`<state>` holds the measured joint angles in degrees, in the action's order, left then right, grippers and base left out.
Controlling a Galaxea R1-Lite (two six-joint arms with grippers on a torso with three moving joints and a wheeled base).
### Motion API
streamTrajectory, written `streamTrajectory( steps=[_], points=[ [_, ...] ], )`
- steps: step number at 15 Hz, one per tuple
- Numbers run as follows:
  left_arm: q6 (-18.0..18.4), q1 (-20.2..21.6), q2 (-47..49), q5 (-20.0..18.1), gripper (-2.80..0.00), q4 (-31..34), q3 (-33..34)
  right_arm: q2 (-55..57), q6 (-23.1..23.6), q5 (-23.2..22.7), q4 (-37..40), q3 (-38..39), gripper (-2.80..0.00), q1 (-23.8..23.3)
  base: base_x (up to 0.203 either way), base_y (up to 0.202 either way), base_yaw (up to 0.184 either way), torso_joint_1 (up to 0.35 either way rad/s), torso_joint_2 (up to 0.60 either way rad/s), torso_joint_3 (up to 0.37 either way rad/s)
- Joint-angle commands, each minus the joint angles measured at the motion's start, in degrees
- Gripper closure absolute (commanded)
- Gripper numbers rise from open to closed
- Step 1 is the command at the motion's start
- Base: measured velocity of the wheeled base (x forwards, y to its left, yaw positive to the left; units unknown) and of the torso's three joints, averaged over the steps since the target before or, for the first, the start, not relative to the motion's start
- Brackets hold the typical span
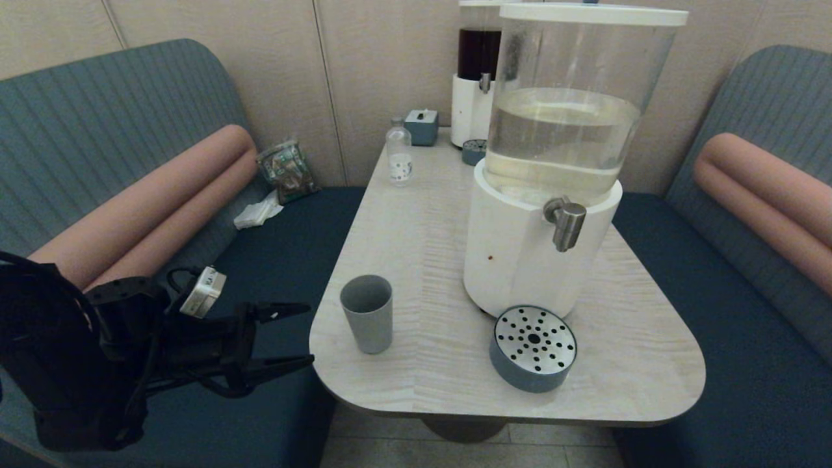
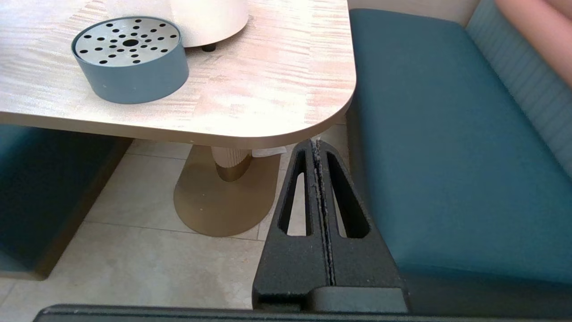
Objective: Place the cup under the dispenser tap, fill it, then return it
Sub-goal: Pick up the cup
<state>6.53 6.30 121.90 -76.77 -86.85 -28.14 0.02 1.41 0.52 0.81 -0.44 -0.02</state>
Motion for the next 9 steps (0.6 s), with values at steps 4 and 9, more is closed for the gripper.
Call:
streamTrajectory(
  steps=[4,9],
  points=[
    [-0.58,-4.7,3.51,0.34,-2.8,0.06,-4.74,-0.2,1.23,0.01,-0.46,0.18,0.0,0.02,0.0,0.0,0.0,0.0,0.0,0.0],
    [-0.88,-9.68,7.16,5.81,-2.8,0.8,-10.5,-0.29,1.14,0.01,-0.55,0.18,0.0,-0.06,0.0,0.0,0.0,0.0,0.0,0.0]
  ],
)
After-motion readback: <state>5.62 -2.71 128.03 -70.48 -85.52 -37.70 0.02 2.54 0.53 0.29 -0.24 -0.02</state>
